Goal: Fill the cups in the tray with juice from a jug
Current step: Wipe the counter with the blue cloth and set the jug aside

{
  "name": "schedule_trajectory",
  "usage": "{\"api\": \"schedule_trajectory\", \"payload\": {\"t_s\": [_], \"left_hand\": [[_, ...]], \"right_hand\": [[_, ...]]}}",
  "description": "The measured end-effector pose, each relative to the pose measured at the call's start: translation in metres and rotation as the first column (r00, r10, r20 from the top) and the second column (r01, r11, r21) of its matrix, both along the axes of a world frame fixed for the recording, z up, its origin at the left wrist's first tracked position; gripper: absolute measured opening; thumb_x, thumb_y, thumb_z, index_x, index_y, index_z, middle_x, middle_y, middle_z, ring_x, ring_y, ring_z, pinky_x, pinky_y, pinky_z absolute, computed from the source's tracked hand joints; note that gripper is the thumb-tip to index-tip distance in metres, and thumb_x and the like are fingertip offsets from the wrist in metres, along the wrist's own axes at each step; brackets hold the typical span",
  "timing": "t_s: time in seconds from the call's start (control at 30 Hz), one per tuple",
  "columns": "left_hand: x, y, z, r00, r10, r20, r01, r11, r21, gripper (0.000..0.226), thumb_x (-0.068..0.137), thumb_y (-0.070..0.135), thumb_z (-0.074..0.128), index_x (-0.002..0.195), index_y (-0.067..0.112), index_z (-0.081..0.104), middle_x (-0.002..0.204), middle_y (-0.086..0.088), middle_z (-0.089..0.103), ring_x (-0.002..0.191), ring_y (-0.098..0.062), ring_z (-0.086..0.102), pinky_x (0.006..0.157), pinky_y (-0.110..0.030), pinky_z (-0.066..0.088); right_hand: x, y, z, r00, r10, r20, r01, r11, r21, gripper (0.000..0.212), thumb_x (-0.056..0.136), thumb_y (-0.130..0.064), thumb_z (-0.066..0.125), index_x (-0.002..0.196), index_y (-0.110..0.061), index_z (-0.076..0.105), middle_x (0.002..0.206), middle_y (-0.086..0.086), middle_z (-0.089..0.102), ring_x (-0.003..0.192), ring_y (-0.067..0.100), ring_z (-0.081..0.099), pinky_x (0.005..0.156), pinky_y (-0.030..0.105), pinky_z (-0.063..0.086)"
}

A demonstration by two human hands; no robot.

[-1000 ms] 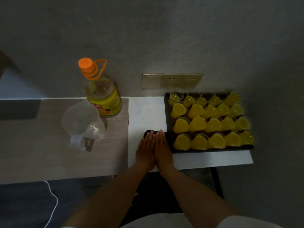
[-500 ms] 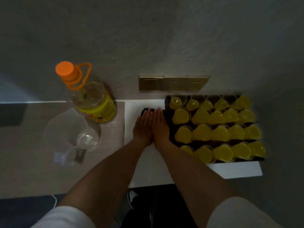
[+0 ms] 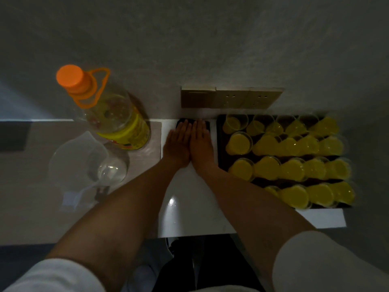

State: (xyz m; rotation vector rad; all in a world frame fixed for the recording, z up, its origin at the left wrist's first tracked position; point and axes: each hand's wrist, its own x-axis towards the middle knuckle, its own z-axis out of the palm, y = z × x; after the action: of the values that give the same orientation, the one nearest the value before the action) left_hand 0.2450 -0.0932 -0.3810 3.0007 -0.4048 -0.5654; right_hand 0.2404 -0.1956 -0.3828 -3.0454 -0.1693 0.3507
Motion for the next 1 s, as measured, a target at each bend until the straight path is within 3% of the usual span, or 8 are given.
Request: {"api": "schedule_trajectory", "payload": {"t_s": [0.1,0.17,0.23,0.33,0.47,0.57,0.7,1.0], "left_hand": [[-0.003,0.022,-0.006,0.997,0.012,0.074,-0.013,1.000,0.009,0.077,0.099,0.035,0.038,0.163,0.009,0.003,0.171,-0.011,0.001,0.157,-0.028,0.003,0.124,-0.047,0.012],[-0.010,0.035,-0.008,0.985,0.055,0.163,-0.054,0.998,-0.011,0.073,0.094,0.035,0.035,0.160,0.007,0.023,0.166,-0.014,0.024,0.152,-0.029,0.028,0.116,-0.046,0.033],[-0.013,0.043,-0.007,0.983,0.087,0.162,-0.082,0.996,-0.038,0.074,0.089,0.037,0.033,0.158,0.008,0.029,0.162,-0.013,0.034,0.147,-0.028,0.039,0.110,-0.044,0.041],[-0.014,0.048,-0.007,0.983,0.090,0.162,-0.080,0.995,-0.067,0.077,0.089,0.040,0.031,0.158,0.008,0.027,0.163,-0.013,0.032,0.149,-0.029,0.037,0.112,-0.046,0.038],[-0.024,0.051,-0.005,0.983,0.140,0.119,-0.128,0.987,-0.102,0.080,0.088,0.042,0.025,0.161,0.008,0.021,0.168,-0.012,0.019,0.155,-0.030,0.021,0.120,-0.047,0.023],[-0.045,0.054,-0.003,0.983,0.129,0.131,-0.113,0.986,-0.125,0.078,0.088,0.041,0.024,0.159,0.007,0.028,0.165,-0.015,0.027,0.152,-0.032,0.028,0.118,-0.051,0.028],[-0.088,0.051,0.001,0.987,0.138,0.088,-0.126,0.984,-0.123,0.077,0.091,0.042,0.017,0.161,0.011,0.020,0.169,-0.010,0.017,0.156,-0.027,0.017,0.121,-0.047,0.020],[-0.183,0.043,0.004,0.992,0.089,0.092,-0.075,0.987,-0.141,0.066,0.099,0.038,0.030,0.158,0.009,0.032,0.164,-0.012,0.032,0.150,-0.029,0.034,0.113,-0.047,0.038]], "right_hand": [[0.002,0.016,-0.002,0.996,-0.005,0.085,-0.001,0.997,0.080,0.060,0.101,-0.018,0.022,0.156,0.004,0.031,0.162,0.022,0.035,0.154,0.033,0.029,0.125,0.040,0.021],[0.000,0.026,0.001,0.998,0.056,-0.001,-0.055,0.992,0.112,0.069,0.097,-0.020,0.002,0.160,0.004,0.014,0.168,0.022,0.018,0.158,0.034,0.011,0.127,0.040,0.006],[0.003,0.030,0.002,0.996,0.088,-0.026,-0.084,0.988,0.130,0.063,0.102,-0.019,0.003,0.162,0.002,0.004,0.171,0.021,0.008,0.159,0.033,0.001,0.127,0.040,-0.001],[0.006,0.032,0.004,0.996,0.093,-0.016,-0.090,0.985,0.145,0.057,0.111,-0.016,0.021,0.162,0.002,0.001,0.171,0.021,0.002,0.159,0.032,-0.002,0.128,0.040,0.000],[-0.002,0.032,0.002,0.987,0.155,-0.042,-0.148,0.978,0.150,0.061,0.111,-0.019,0.026,0.163,-0.001,-0.001,0.171,0.019,-0.003,0.159,0.031,-0.005,0.128,0.040,0.000],[-0.027,0.032,0.002,0.988,0.153,-0.034,-0.144,0.972,0.186,0.063,0.108,-0.022,0.022,0.163,-0.001,0.002,0.171,0.019,-0.001,0.159,0.031,-0.004,0.129,0.041,0.002],[-0.070,0.029,0.001,0.985,0.166,-0.047,-0.154,0.969,0.192,0.067,0.101,-0.025,0.013,0.163,-0.001,0.003,0.171,0.018,0.000,0.159,0.031,-0.003,0.127,0.040,-0.002],[-0.170,0.014,0.000,0.994,0.110,-0.027,-0.099,0.964,0.249,0.068,0.098,-0.024,0.019,0.161,0.001,0.022,0.169,0.019,0.020,0.157,0.033,0.017,0.128,0.044,0.019]]}}
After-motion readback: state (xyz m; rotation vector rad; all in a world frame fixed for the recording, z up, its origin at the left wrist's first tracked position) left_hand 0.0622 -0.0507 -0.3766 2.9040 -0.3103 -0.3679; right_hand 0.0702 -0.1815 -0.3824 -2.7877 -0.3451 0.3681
